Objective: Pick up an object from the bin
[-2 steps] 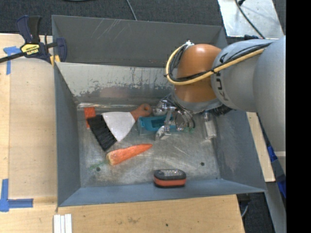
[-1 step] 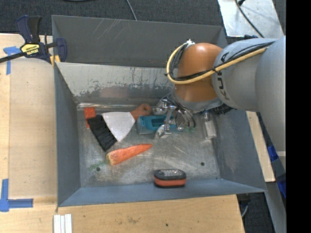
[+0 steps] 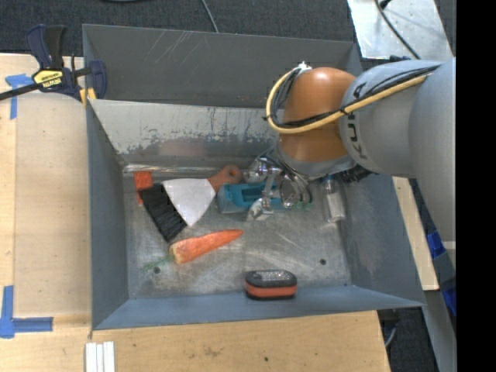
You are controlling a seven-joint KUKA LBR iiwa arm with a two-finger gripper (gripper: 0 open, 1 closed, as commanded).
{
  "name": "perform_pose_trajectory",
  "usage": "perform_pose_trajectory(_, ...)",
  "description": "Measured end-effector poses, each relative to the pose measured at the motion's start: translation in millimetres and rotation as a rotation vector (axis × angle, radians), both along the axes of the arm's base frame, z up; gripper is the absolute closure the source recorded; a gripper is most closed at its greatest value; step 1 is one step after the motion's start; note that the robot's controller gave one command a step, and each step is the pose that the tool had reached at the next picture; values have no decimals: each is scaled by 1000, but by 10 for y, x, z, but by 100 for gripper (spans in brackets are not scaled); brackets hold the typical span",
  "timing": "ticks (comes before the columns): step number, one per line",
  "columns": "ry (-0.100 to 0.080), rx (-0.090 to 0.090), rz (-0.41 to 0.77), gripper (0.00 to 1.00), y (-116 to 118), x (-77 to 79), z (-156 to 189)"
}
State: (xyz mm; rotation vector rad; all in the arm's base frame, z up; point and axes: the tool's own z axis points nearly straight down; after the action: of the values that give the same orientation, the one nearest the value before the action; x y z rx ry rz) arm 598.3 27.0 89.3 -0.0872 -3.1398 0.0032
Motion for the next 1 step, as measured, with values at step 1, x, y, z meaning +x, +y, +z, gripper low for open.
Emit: perform_pose_trajectory(1, 1, 1, 0, 100, -1, -8, 44)
